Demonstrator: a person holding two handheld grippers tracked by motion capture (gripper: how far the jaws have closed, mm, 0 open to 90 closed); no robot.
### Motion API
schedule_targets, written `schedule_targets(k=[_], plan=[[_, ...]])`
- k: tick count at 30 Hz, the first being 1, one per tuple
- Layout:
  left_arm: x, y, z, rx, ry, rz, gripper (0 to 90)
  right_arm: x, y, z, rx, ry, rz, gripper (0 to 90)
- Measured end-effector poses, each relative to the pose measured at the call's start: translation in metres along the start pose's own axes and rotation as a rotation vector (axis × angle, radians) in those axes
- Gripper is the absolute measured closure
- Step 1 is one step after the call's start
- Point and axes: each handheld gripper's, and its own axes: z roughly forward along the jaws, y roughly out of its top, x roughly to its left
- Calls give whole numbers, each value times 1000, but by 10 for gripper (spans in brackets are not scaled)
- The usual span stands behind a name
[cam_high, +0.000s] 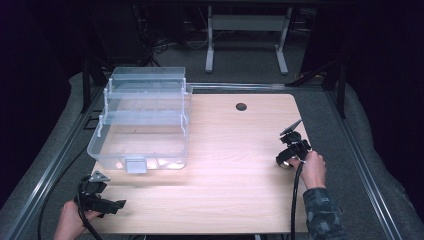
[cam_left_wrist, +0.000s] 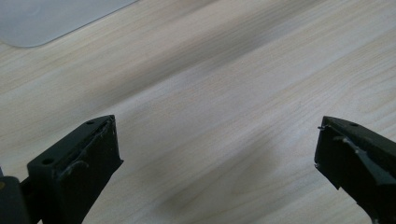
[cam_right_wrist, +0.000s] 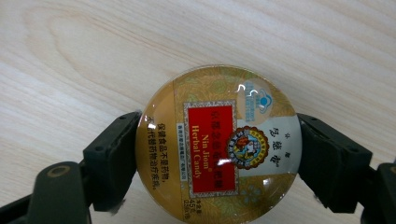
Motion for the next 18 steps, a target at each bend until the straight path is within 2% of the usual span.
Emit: schedule_targets(k=[3,6,7,8,10,12,13,14,18], plan=[[-1,1,2,-1,-5,2,2,-2,-1,3,-11,-6,10,198],[-1,1,3,0,-6,3,2,-5,-3,5,-2,10,21,193],[-1,1,3,-2,-8,0,1,-6,-4,6,-11,10,21,134],[0,2,2,-5,-10,-2,2,-6,-4,6,-12,7,26,5],[0,2,0,-12,-8,-9,1,-7,-5,2,-24,-6,38,0],[2,1,-4,-20,-4,-16,2,-7,-7,-4,-39,8,44,0],[3,1,-6,-23,0,-18,2,-7,-7,-6,-50,-7,41,0],[4,1,-7,-23,0,-19,2,-7,-10,-12,-61,12,45,0],[7,2,-17,-46,4,-38,2,-7,-13,-19,-76,11,46,0]])
